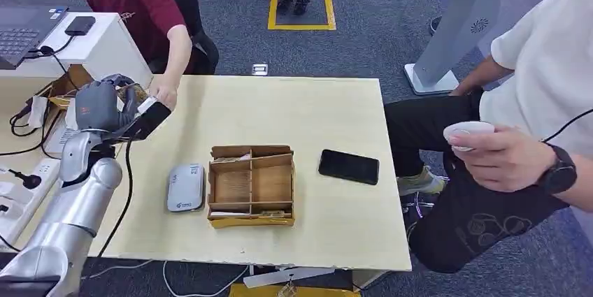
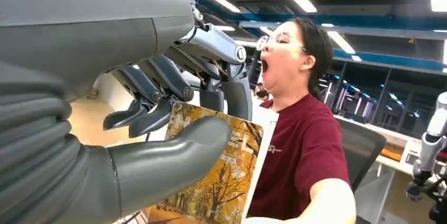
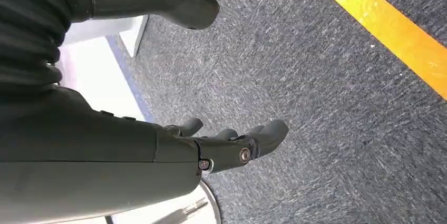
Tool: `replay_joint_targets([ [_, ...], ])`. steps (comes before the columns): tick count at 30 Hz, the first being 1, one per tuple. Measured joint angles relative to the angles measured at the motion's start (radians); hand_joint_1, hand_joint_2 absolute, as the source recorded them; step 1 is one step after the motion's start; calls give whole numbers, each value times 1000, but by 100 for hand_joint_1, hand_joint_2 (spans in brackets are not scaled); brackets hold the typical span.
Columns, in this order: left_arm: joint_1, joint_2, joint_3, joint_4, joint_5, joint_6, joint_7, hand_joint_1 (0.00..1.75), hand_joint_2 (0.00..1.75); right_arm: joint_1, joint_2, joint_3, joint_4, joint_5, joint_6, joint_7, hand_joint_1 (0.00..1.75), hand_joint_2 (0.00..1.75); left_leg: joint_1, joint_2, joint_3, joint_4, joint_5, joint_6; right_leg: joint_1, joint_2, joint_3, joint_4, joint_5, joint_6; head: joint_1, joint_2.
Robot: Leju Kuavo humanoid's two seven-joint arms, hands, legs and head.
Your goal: Pass the card to the sensor for recognition and then transmit it.
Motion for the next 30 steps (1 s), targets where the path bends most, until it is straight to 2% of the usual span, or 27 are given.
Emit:
replay_joint_targets([
  [6, 0, -5, 8, 8, -7, 52, 0, 0, 175, 0, 0, 0, 0, 0, 0, 1, 0, 175, 0, 0, 0, 0, 0, 0, 0, 0, 0, 0, 0, 0, 0, 0],
  [9, 4, -8, 36, 8, -46, 193, 28, 0, 175, 0, 0, 0, 0, 0, -2, 1, 0, 175, 0, 0, -1, 0, 0, 0, 0, 0, 0, 0, 0, 0, 0, 0],
  [11, 18, -6, 90, 3, -136, 238, 38, 0, 175, 0, 0, 0, 0, -1, -6, 3, 0, 175, 0, 0, -1, 0, 0, 0, 0, 0, 0, 1, 0, 0, 0, 0],
  [15, 47, 0, 290, 16, -63, 245, -64, 0, 175, 2, 0, -1, 0, -6, -11, 6, 0, 175, 1, 2, -1, 0, 0, 0, 0, 2, -2, 1, 0, 0, 0, 0],
  [19, 93, 6, 493, 29, -121, 248, -144, 0, 175, 4, 0, -6, 0, -16, -23, 13, 0, 175, 1, 2, -1, -1, 0, 0, 1, 2, -1, 2, -1, -1, 0, 0],
  [20, 111, 5, 551, 30, -123, 249, -183, 0, 175, 4, 0, -8, 0, -20, -24, 14, 0, 175, 1, 3, -1, -1, 0, -1, 1, 3, -1, 2, -1, -1, 0, 0],
  [25, 215, -12, 898, 31, -46, 250, -485, 0, 175, 10, 5, -27, 0, -49, -43, 5, 0, 175, 1, 5, -1, -1, -2, -2, 1, 6, -3, 1, -1, -1, 0, 0],
  [26, 239, -19, 960, 31, -34, 250, -516, 0, 175, 10, 5, -34, 0, -55, -44, 4, 0, 175, 1, 5, -1, -1, -2, -2, 1, 6, -4, 1, -2, -1, 0, 0],
  [28, 281, -32, 1060, 31, -23, 250, -536, 0, 175, 11, 6, -39, 0, -57, -47, 3, 0, 175, 1, 4, -2, -1, -2, -2, 1, 5, -4, 1, -2, -1, 0, 0],
  [30, 306, -40, 1117, 31, -22, 250, -541, 0, 175, 11, 7, -46, 0, -58, -50, 3, 0, 175, 1, 3, -3, -1, -2, -2, 1, 2, -4, 1, -2, -1, 0, 0],
])
